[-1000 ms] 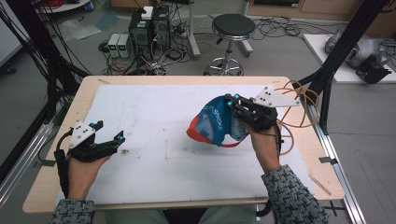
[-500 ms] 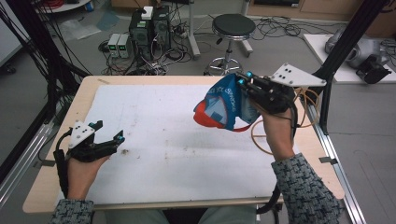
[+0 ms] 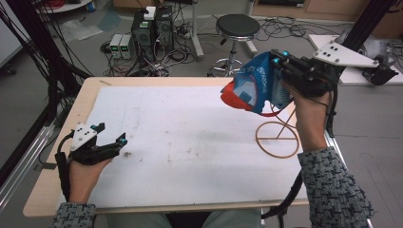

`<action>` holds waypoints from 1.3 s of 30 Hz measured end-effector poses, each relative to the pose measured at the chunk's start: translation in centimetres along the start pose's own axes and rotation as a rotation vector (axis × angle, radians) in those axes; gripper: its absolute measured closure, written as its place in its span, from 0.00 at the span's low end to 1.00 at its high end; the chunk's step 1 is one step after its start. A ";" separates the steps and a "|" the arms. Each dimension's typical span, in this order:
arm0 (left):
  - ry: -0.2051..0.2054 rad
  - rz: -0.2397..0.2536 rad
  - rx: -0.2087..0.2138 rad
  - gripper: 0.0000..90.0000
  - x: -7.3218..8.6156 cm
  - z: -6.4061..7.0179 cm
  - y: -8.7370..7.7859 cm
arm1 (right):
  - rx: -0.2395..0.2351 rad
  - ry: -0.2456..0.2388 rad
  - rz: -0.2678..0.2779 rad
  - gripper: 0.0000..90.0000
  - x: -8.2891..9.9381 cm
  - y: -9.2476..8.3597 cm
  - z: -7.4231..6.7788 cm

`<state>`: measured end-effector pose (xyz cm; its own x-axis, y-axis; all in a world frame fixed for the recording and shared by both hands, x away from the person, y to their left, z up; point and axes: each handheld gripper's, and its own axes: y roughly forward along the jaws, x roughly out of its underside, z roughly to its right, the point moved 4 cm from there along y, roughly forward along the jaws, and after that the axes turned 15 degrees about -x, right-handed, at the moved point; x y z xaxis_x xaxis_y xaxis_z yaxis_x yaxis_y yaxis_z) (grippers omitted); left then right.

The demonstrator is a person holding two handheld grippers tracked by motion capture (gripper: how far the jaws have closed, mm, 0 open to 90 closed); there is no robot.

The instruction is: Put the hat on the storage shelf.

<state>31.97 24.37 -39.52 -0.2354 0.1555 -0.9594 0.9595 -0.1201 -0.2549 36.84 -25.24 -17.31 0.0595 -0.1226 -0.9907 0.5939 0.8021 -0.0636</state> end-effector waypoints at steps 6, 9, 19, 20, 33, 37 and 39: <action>-0.003 0.000 0.000 0.21 0.0 0.0 0.0 | 0.047 0.007 -0.001 0.98 -0.6 -1.8 1.5; 0.000 -0.001 0.001 0.21 0.0 0.0 0.0 | 0.076 0.007 -0.005 0.98 -0.5 -2.9 2.2; 0.004 -0.010 0.005 0.21 0.1 0.2 0.1 | 0.139 0.017 0.003 0.98 -0.4 -5.6 4.5; 0.005 -0.011 0.006 0.21 0.1 0.2 0.1 | 0.144 0.019 0.012 0.98 -0.7 -5.9 4.8; -0.001 -0.006 0.008 0.21 0.1 0.2 0.1 | 0.198 0.009 0.062 0.98 -2.0 -7.2 6.0; 0.005 -0.009 0.013 0.21 0.1 0.3 0.2 | 0.208 0.011 0.057 0.98 -2.0 -7.4 6.2; 0.005 -0.010 0.013 0.21 0.2 0.3 0.2 | 0.207 0.013 0.045 0.98 -1.7 -7.4 6.2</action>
<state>32.05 24.06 -39.77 -0.2440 0.1619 -0.9562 0.9549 -0.1317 -0.2660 37.32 -34.61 -14.44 0.0801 -0.0801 -0.9936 0.7430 0.6692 0.0059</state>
